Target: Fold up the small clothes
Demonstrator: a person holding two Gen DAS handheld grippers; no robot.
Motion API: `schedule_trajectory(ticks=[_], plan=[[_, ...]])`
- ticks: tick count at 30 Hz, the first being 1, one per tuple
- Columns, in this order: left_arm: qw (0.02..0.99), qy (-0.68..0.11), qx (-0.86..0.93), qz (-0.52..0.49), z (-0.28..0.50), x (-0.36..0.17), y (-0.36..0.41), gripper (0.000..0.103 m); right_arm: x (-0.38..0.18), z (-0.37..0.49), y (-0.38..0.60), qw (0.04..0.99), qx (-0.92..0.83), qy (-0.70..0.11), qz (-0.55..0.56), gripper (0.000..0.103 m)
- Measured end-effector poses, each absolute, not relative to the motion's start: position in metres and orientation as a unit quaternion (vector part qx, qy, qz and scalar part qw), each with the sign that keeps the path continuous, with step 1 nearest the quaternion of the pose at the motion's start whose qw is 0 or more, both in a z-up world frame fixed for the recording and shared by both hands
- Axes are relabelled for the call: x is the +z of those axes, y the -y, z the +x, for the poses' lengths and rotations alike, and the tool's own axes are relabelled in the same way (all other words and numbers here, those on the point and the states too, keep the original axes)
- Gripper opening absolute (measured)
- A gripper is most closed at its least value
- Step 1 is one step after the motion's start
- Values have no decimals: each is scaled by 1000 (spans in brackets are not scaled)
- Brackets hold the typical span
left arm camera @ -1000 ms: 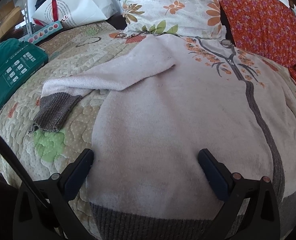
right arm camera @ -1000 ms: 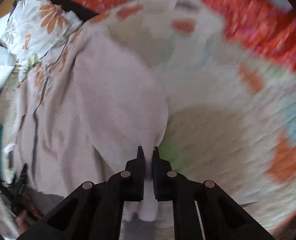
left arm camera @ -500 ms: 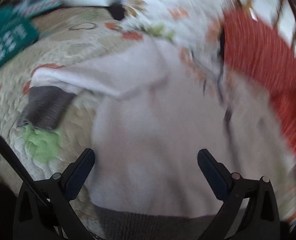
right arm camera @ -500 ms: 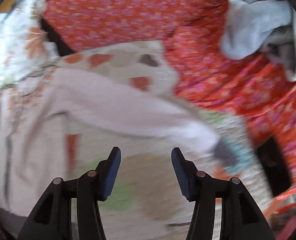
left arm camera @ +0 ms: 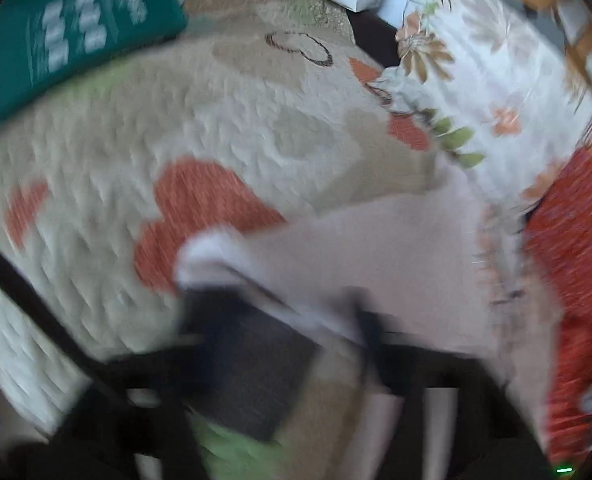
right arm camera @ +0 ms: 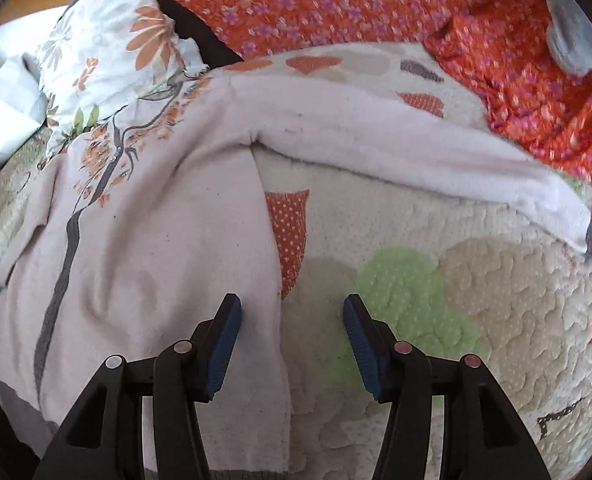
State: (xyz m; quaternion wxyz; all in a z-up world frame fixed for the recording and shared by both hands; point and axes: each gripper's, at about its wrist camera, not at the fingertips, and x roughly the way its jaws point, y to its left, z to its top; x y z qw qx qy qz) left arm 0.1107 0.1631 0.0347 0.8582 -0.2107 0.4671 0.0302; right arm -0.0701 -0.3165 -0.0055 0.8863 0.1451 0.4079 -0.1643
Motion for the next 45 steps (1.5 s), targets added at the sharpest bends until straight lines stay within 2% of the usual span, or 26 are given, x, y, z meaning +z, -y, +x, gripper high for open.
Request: schedule_trajectory(ticks=[1,6,9,11,12,14,16,19,26,28,33,36,39,43,44,45], plan=[[858,-475,35,-194,117,36,-165,6,-4,-70,314,888,-172,-406,130,57],[874,-443,101,-174,134,62,-214,6,-5,-69,317,889,-180,-404,123,57],[888,-397,190,-135,138,95,-258,6,-4,-65,318,889,-182,-402,123,58],[888,-382,220,-131,137,109,-282,13,-6,-63,317,889,-183,-402,122,58],[887,-379,221,-142,136,115,-297,19,-6,-62,316,889,-183,-402,120,60],[884,-379,216,-170,134,121,-313,41,-6,-61,315,889,-183,-403,117,62],[884,-370,206,-199,125,124,-317,54,-7,-60,314,889,-183,-403,117,65],[884,-381,168,-212,114,119,-283,68,-9,-58,313,890,-182,-402,118,69],[895,-418,19,-154,106,103,-148,72,-6,-63,320,891,-173,-392,150,71],[888,-431,-24,-156,98,99,-112,78,0,-73,337,887,-178,-377,197,71],[874,-455,-105,-135,86,94,-37,80,3,-127,417,843,-258,-316,350,71],[874,-452,-132,-117,83,92,-15,80,-6,-151,463,804,-296,-291,427,72],[871,-452,-148,-126,88,87,-7,80,-24,-173,510,763,-277,-229,537,71],[862,-462,-145,-150,102,73,-17,81,-25,-182,550,737,-290,-175,585,71],[861,-464,-144,-153,103,70,-19,81,-26,-183,561,731,-301,-165,590,70],[860,-464,-143,-155,104,68,-23,81,-26,-182,568,728,-305,-162,593,62]])
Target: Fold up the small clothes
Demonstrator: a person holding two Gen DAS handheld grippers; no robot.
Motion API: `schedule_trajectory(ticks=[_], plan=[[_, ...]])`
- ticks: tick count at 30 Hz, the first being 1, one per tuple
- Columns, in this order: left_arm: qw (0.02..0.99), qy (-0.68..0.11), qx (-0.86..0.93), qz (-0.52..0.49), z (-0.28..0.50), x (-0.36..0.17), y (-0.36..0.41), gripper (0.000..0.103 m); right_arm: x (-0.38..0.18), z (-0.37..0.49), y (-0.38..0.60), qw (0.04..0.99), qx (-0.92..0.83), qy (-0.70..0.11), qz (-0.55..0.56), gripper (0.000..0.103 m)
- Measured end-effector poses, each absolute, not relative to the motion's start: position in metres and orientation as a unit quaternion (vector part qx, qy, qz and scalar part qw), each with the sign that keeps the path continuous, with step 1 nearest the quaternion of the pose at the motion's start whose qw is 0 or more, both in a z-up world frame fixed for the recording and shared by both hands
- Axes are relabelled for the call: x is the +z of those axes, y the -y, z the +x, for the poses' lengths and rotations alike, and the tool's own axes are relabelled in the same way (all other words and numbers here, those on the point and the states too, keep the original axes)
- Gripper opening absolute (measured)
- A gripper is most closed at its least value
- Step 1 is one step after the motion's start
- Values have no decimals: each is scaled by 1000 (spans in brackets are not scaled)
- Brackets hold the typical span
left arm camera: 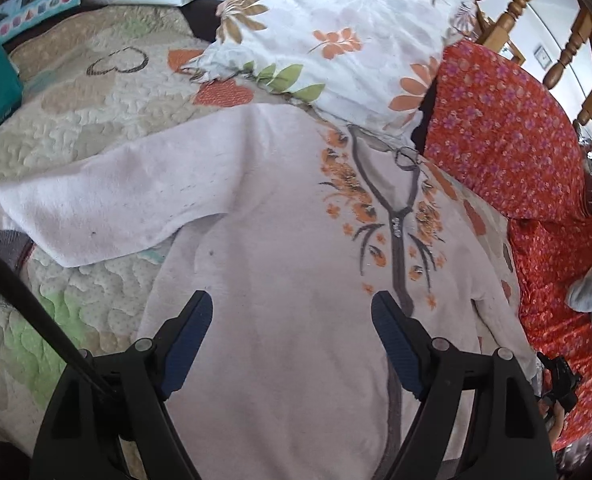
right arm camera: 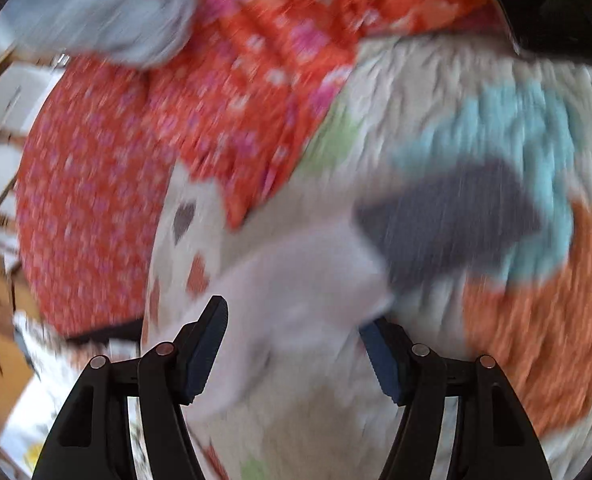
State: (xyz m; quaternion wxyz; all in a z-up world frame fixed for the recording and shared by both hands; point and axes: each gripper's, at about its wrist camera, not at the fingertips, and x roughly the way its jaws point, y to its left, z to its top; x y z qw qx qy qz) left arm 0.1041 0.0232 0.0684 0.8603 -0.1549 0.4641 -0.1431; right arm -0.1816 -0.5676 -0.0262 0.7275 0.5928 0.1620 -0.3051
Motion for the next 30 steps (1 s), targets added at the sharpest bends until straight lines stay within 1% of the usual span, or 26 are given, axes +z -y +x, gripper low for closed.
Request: schedule_trajectory(ticks=[1,2,3,5,9,11,15,17,19,21,22,23,25,26,30], plan=[[861,-463,-139,-159,105,67,-29,81,-26,-180,578,720,-316,-167,595,37],[860,-463,-134,-164,105,67,-33,80,-26,-176,580,717,-323,-176,591,23],[859,-465,-128,-174,107,68,-39,80,-22,-170,586,719,-323,-194,584,12],[855,-465,-126,-192,110,71,-48,80,-5,-159,586,731,-330,-212,558,12],[852,-454,-132,-224,114,86,-65,81,58,-107,541,815,-319,-265,405,11],[853,-446,-142,-231,113,95,-71,81,90,-61,499,856,-268,-284,339,11],[870,-421,-132,-221,108,107,-78,81,109,20,402,901,-144,-310,269,11],[878,-412,-120,-214,107,110,-86,81,103,50,347,908,-65,-330,248,14],[875,-408,-116,-233,109,112,-99,81,86,82,281,900,40,-369,227,14],[872,-404,-112,-253,110,113,-112,81,64,98,223,878,115,-413,211,16],[871,-401,-108,-262,112,115,-119,81,57,101,208,874,129,-424,201,19],[870,-398,-104,-271,113,116,-127,81,50,101,186,868,147,-437,184,19],[868,-394,-98,-286,115,118,-136,81,43,97,170,864,153,-448,171,41],[866,-393,-97,-292,115,119,-140,81,42,100,170,864,150,-448,172,43],[857,-394,-92,-320,117,119,-150,82,47,85,183,870,127,-446,169,43]])
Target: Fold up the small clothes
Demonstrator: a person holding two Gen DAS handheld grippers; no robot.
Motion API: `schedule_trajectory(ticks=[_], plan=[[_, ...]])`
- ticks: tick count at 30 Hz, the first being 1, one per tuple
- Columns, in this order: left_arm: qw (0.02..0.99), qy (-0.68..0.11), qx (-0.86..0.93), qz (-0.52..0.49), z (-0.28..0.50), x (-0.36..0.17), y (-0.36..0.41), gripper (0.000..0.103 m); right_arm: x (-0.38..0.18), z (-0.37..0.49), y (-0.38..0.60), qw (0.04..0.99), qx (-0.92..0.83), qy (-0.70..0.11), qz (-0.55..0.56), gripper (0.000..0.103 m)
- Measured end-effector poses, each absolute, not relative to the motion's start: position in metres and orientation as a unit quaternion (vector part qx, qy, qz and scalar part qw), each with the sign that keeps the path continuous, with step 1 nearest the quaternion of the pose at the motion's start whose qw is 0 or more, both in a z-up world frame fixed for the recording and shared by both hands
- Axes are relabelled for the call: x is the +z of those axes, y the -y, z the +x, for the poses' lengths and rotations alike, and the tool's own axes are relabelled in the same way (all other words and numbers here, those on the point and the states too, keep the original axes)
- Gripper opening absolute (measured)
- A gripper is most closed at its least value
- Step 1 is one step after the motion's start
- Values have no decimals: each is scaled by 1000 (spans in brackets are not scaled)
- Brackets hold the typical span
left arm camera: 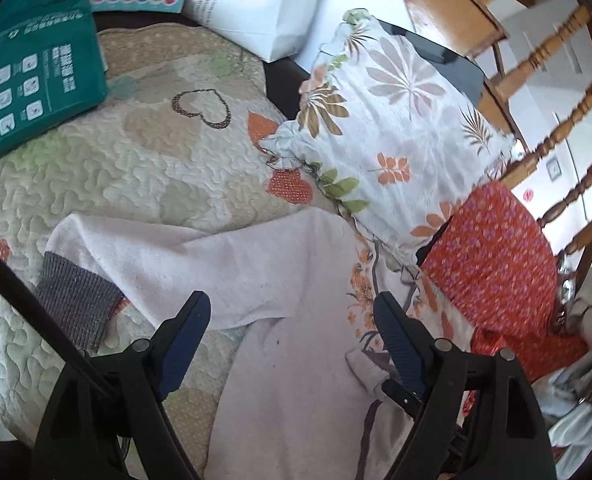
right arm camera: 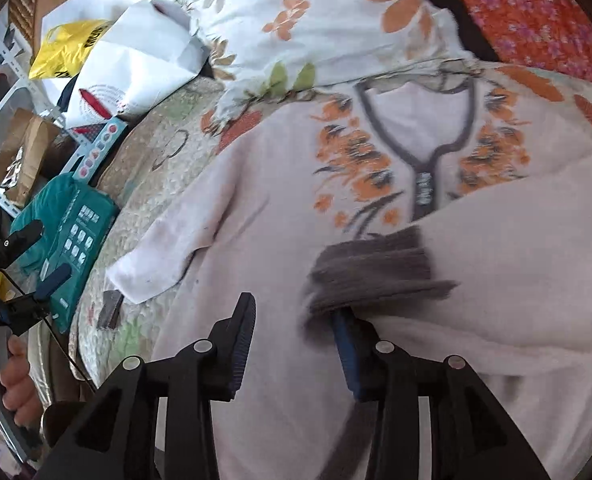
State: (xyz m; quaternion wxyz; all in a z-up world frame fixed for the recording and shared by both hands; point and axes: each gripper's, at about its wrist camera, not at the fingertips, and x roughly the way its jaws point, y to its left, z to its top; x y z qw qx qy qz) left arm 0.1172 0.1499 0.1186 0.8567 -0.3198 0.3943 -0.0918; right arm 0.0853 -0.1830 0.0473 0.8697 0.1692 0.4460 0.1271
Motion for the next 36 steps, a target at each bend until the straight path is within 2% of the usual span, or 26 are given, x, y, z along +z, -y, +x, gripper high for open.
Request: schedule_trajectory(ticks=[5,8,13,14,16,19,23,25,27,29,30,31,36], plan=[[851,-391,-101,-334,119,120,-146,83,64,93,180,886,89,-445,90,43],[852,-397,-109,-324,121,120,-138,84,65,90,160,886,96,-452,31,55],[846,-413,-108,-320,125,112,-134,84,53,102,136,886,77,-457,-14,56],[845,-414,-106,-321,125,111,-135,84,49,106,134,884,65,-463,-22,54],[843,-415,-103,-328,127,109,-140,84,36,119,130,870,44,-489,-44,7],[842,-411,-96,-337,129,110,-151,84,43,128,131,866,46,-497,-20,7],[841,-407,-77,-349,132,109,-170,84,101,132,145,881,119,-437,137,8],[838,-405,-70,-360,134,108,-179,84,124,135,153,881,153,-390,218,11],[835,-403,-58,-370,134,105,-189,84,127,141,148,878,165,-374,249,12],[832,-402,-53,-378,134,104,-196,84,108,155,125,868,172,-404,230,26],[831,-400,-52,-382,134,104,-199,84,97,159,117,859,179,-423,226,45],[831,-398,-50,-385,133,104,-203,84,82,164,106,842,197,-447,230,49],[832,-390,-45,-393,131,107,-213,84,47,162,74,798,255,-503,212,49]])
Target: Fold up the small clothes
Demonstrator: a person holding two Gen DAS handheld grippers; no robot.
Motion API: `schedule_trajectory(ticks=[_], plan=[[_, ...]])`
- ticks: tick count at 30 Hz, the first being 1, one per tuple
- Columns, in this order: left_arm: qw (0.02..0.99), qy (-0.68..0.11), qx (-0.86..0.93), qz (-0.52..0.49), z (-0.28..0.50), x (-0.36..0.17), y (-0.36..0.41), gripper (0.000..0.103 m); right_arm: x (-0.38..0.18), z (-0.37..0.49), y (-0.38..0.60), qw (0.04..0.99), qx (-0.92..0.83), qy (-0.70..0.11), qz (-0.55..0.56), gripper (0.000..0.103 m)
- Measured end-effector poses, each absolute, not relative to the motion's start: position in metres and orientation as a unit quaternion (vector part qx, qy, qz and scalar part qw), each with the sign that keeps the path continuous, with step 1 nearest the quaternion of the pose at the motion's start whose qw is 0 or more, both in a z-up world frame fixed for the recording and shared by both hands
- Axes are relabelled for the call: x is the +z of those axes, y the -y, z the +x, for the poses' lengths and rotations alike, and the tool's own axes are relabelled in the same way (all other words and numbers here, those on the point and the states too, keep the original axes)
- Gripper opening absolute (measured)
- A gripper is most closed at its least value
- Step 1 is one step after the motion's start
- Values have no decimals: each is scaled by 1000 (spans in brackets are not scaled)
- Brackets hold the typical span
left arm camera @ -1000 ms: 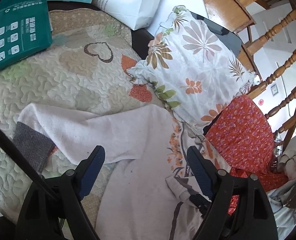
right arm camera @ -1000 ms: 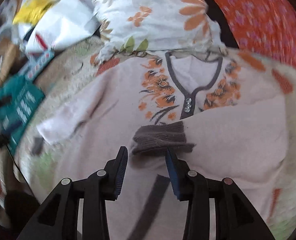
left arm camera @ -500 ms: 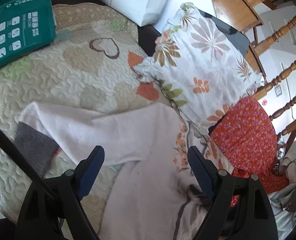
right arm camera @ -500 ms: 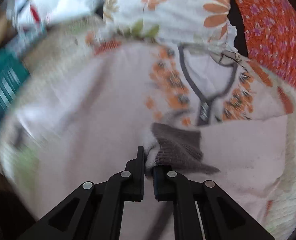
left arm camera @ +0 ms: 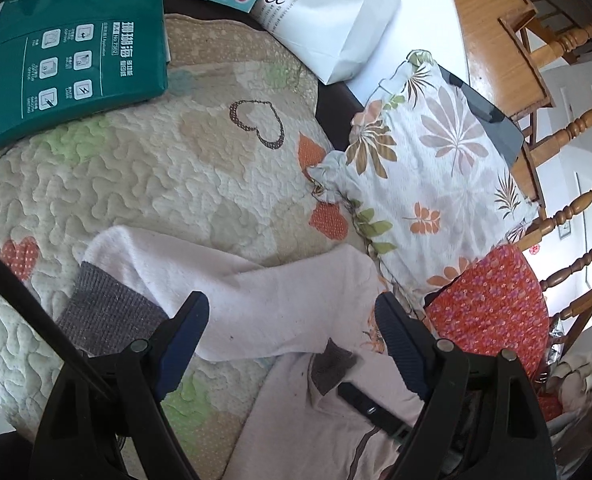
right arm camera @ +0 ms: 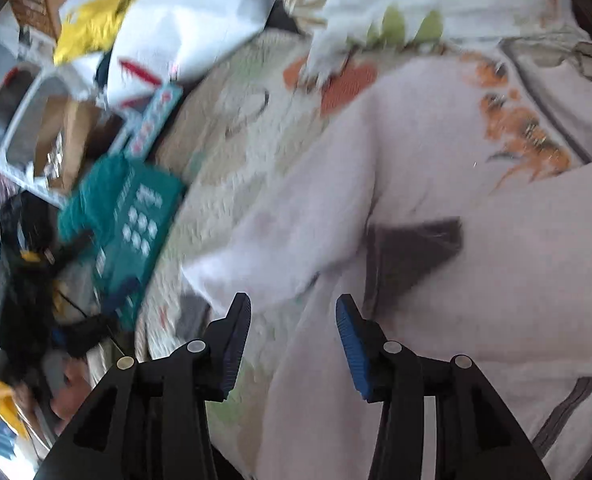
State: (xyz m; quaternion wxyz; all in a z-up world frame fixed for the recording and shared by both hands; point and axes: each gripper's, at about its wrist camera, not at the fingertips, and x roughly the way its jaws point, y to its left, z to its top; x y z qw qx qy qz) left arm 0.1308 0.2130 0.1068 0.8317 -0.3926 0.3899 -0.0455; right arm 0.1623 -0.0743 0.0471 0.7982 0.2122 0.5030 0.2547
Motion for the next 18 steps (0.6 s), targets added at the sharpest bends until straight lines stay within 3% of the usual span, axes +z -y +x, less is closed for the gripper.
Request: schedule_trajectory(ticks=[8,15,17,18], plan=[[836,-394,-41,-380,129,107,-210,84,70,156,100,853,165,-477,134,49],[835,-404,-45,-371,130,103,-203,84,48,160,79,851,137,-502,75,49],[836,-405,-44,-368,130,103,-203,84,37,168,69,847,112,-517,44,25],[837,-404,-43,-366,130,103,-203,84,33,172,66,841,114,-526,41,5]])
